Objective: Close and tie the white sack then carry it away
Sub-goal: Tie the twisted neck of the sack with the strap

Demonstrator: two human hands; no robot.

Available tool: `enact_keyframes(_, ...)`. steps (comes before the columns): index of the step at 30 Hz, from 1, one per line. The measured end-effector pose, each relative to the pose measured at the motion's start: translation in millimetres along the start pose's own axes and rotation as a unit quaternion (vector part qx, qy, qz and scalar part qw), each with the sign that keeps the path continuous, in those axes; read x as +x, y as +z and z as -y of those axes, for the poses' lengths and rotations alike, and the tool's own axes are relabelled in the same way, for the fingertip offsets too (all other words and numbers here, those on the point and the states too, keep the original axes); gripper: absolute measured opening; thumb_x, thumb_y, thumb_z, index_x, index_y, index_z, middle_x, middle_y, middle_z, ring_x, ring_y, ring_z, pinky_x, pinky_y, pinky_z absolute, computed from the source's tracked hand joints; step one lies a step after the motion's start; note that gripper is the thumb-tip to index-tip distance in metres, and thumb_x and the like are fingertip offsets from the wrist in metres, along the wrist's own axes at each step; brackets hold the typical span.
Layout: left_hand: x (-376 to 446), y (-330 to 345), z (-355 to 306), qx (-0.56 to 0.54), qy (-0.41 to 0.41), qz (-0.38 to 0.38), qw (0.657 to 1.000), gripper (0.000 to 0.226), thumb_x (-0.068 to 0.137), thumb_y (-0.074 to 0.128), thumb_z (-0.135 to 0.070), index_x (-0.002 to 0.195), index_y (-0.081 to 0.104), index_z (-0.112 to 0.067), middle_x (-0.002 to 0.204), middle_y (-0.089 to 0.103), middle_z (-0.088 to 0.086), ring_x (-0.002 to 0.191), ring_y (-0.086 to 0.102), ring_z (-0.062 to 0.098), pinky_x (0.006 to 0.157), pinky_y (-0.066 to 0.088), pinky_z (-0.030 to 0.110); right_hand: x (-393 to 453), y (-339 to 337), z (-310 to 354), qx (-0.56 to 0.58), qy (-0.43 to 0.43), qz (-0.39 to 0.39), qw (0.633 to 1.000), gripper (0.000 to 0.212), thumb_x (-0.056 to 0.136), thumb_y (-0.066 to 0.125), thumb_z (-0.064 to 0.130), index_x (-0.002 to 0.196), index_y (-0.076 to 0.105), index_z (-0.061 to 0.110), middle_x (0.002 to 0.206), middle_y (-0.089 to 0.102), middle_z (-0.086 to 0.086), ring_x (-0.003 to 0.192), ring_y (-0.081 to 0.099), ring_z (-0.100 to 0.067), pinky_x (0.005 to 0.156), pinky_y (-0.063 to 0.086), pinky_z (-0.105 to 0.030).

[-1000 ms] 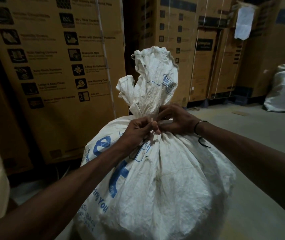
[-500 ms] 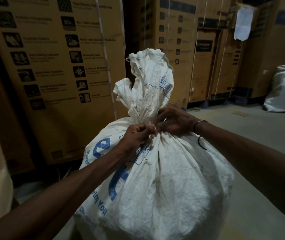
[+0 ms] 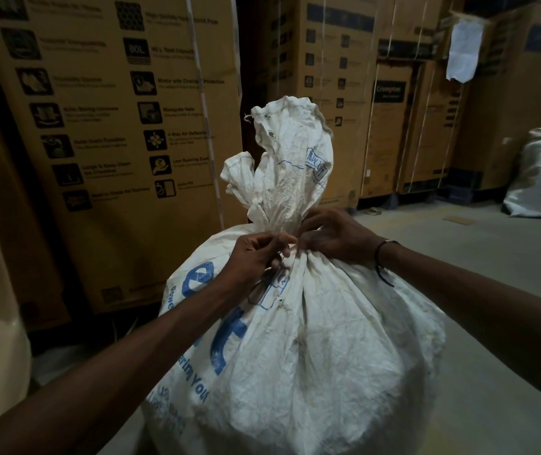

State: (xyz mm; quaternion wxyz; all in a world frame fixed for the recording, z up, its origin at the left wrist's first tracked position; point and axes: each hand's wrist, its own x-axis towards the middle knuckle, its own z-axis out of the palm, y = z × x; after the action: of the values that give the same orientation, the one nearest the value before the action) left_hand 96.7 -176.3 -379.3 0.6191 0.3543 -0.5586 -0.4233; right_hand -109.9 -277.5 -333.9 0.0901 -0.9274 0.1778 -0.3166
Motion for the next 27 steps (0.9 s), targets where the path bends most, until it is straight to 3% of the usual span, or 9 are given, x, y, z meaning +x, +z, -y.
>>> enact_keyframes(3,0.3,1.5,-1.3,-0.063,-0.010,-0.011,0.998,0.025,0.106,0.051,-0.008,0.104,0.073,0.001,0.072,0.070,0.002,0.057,0.062,0.005,0.062,0.057,0.016,-4.2,1.2,-3.6,0.021,0.024,-0.028,0.999,0.018,0.088,0.086,0.021,0.105,0.083,0.027,0.101,0.074,0.010,0.093,0.070,-0.004,0.079,0.052,-0.017)
enact_keyframes(8,1.8,-7.5,-4.2,-0.128,-0.038,-0.022,0.991,0.025,0.107,0.050,-0.010,0.118,0.070,-0.001,0.084,0.069,0.005,0.066,0.063,0.007,0.069,0.059,0.016,-11.4,2.1,-7.1,0.092,0.071,-0.077,0.990,0.031,0.082,0.091,0.019,0.110,0.079,0.016,0.099,0.079,0.008,0.094,0.075,-0.003,0.083,0.057,-0.018)
enact_keyframes(13,0.4,-2.2,-8.0,-0.076,-0.053,-0.047,0.995,0.005,0.102,0.062,-0.010,0.103,0.067,-0.011,0.079,0.074,0.000,0.065,0.057,0.008,0.061,0.050,0.018,-13.2,2.7,-15.8,0.109,0.077,-0.090,0.987,0.026,0.082,0.091,0.017,0.103,0.079,0.009,0.101,0.078,0.001,0.100,0.075,-0.011,0.089,0.059,-0.027)
enact_keyframes(15,2.4,-1.1,-10.6,-0.048,-0.062,-0.042,0.996,0.002,0.098,0.068,-0.012,0.099,0.068,-0.010,0.078,0.070,0.000,0.067,0.055,0.011,0.060,0.045,0.021,-14.7,-0.2,-17.7,0.116,0.081,-0.088,0.986,0.025,0.083,0.090,0.016,0.103,0.078,0.008,0.101,0.078,-0.002,0.098,0.073,-0.008,0.089,0.058,-0.024)
enact_keyframes(18,5.9,-1.7,-11.3,0.049,-0.049,-0.037,0.997,0.015,0.093,0.076,-0.016,0.099,0.072,-0.003,0.084,0.067,0.011,0.076,0.061,0.020,0.058,0.047,0.021,-15.4,-1.7,-17.8,0.115,0.079,-0.085,0.987,0.023,0.083,0.090,0.014,0.102,0.079,0.006,0.098,0.078,-0.003,0.091,0.073,-0.006,0.082,0.054,-0.018)
enact_keyframes(21,6.7,0.3,-6.3,0.118,-0.015,-0.058,0.991,0.023,0.089,0.081,-0.010,0.096,0.071,0.009,0.086,0.070,0.017,0.073,0.064,0.019,0.059,0.051,0.023,-14.8,0.1,-17.6,0.109,0.077,-0.097,0.986,0.024,0.082,0.090,0.013,0.102,0.081,0.005,0.100,0.081,-0.007,0.096,0.077,-0.022,0.085,0.061,-0.028)
enact_keyframes(23,9.0,-0.5,0.7,0.187,0.009,-0.085,0.979,0.019,0.083,0.087,-0.018,0.089,0.078,-0.002,0.085,0.077,0.010,0.073,0.070,0.018,0.065,0.057,0.031,-16.2,-1.3,-16.6,0.111,0.082,-0.100,0.985,0.025,0.081,0.091,0.013,0.103,0.081,0.003,0.103,0.081,-0.008,0.100,0.078,-0.023,0.087,0.062,-0.030)
enact_keyframes(25,11.3,-0.1,6.5,0.241,0.028,-0.112,0.964,0.014,0.078,0.088,-0.029,0.083,0.082,-0.018,0.082,0.080,0.002,0.081,0.076,0.020,0.076,0.061,0.038,-18.2,-4.5,-16.8,0.120,0.086,-0.099,0.984,0.025,0.081,0.090,0.010,0.103,0.081,0.002,0.104,0.081,-0.010,0.097,0.078,-0.016,0.085,0.061,-0.023)
enact_keyframes(27,12.7,4.3,8.3,0.261,0.038,-0.140,0.954,0.012,0.078,0.091,-0.030,0.081,0.083,-0.020,0.079,0.080,-0.001,0.083,0.077,0.017,0.079,0.062,0.037,-20.0,-6.4,-17.6,0.131,0.090,-0.095,0.983,0.024,0.082,0.089,0.007,0.104,0.081,0.000,0.101,0.082,-0.010,0.089,0.076,-0.006,0.080,0.058,-0.018)
